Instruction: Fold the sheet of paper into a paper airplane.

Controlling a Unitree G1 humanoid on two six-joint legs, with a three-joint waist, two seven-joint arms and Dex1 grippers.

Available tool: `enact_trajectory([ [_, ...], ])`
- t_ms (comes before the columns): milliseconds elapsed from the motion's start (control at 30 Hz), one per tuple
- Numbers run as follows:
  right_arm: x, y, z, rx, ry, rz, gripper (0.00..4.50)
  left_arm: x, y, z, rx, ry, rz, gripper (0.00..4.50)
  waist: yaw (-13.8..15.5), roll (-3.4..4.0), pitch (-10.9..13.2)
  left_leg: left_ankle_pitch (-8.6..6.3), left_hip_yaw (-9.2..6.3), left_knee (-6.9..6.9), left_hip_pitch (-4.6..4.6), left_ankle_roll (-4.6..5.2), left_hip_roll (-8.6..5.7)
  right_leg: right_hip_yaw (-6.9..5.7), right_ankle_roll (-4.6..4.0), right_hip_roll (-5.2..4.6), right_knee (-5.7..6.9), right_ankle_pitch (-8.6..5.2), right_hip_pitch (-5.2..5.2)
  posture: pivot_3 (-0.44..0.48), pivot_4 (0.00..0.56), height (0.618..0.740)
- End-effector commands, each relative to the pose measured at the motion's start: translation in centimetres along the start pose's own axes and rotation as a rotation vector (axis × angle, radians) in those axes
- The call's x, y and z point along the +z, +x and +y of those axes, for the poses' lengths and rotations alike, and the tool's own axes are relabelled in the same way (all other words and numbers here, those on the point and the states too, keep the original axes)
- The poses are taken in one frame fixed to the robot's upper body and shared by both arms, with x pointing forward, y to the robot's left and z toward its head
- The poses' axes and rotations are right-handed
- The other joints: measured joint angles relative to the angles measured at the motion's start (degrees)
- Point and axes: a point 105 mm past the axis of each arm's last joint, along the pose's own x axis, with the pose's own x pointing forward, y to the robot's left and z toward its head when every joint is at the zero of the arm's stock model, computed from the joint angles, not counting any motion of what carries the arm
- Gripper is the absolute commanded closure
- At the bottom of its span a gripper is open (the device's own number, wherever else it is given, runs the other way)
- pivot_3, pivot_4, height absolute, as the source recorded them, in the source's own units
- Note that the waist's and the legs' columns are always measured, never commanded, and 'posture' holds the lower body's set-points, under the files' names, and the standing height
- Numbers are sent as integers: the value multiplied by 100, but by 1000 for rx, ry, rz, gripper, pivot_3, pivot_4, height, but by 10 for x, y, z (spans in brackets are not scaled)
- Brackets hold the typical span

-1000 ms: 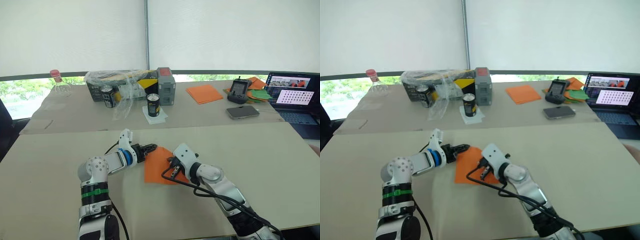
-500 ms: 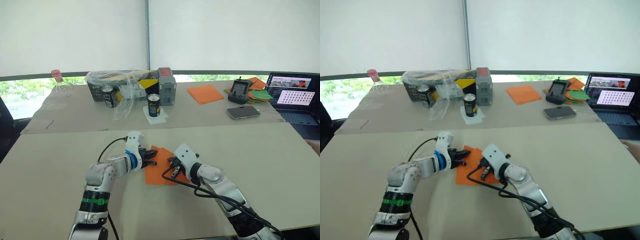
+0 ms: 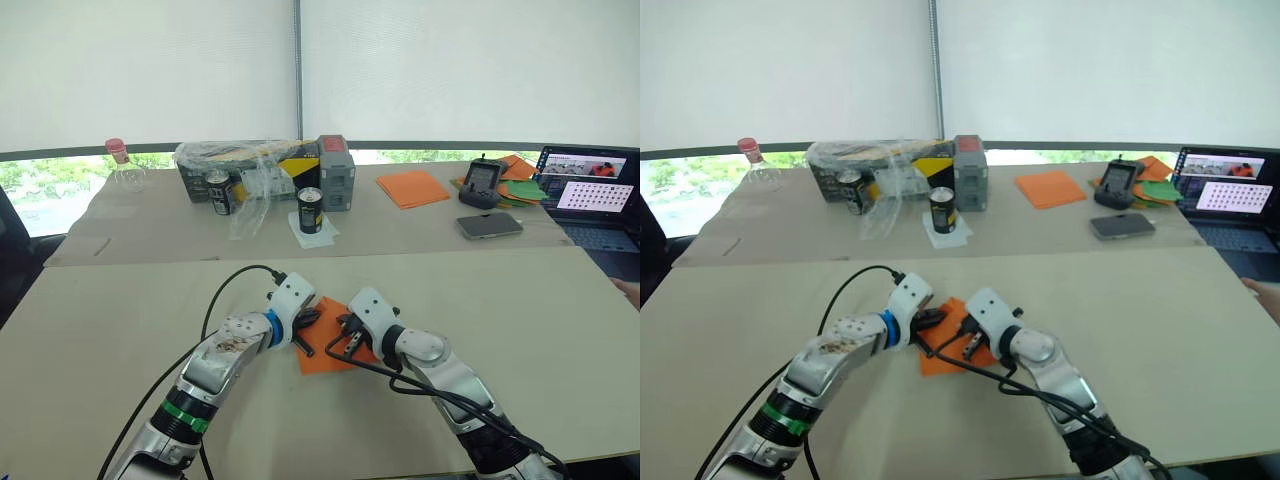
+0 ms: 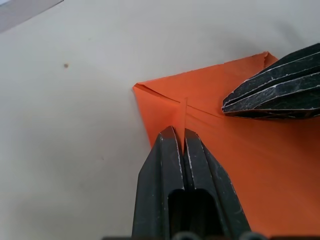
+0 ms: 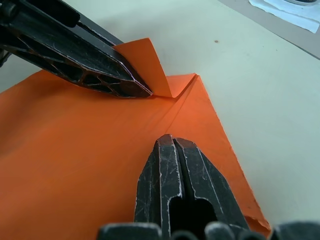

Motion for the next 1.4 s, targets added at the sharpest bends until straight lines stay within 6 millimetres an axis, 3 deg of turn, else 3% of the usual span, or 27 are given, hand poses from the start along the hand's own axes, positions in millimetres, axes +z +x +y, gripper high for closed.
enact_trajectory([
  [33,7,-2,-2,-3,25,-13,4500,16,2,-11,-26,197,-34,4485,4,0,0,0,0,0,-1,0,-1,0,0,0,0,0,0,0,150,740],
  [300,38,-18,-16,-5,88,-92,4500,23,1,-3,-21,374,-46,4485,-12,4,7,1,0,1,-23,0,-1,-1,0,1,1,0,-20,0,150,740],
  [500,37,-32,-29,-23,137,-95,4500,22,8,-2,-36,587,-34,4485,-10,4,8,-4,0,0,-21,7,-1,-3,0,2,-2,0,-17,0,150,740],
  [700,35,-41,-37,1,246,-190,4500,17,11,-19,-87,711,-38,4485,-9,3,9,-7,1,3,-27,14,-5,-2,0,-1,-4,0,-18,0,150,740],
  [900,38,-33,-40,69,271,-218,4500,13,12,-16,-66,710,0,4485,-24,3,10,-6,1,2,-21,13,1,-2,0,6,1,0,-16,0,150,740],
  [1400,23,-5,-38,228,35,-90,4500,10,12,-25,-75,737,44,4485,-20,3,10,-6,3,8,-21,14,-1,-4,0,6,3,0,-13,0,150,740],
])
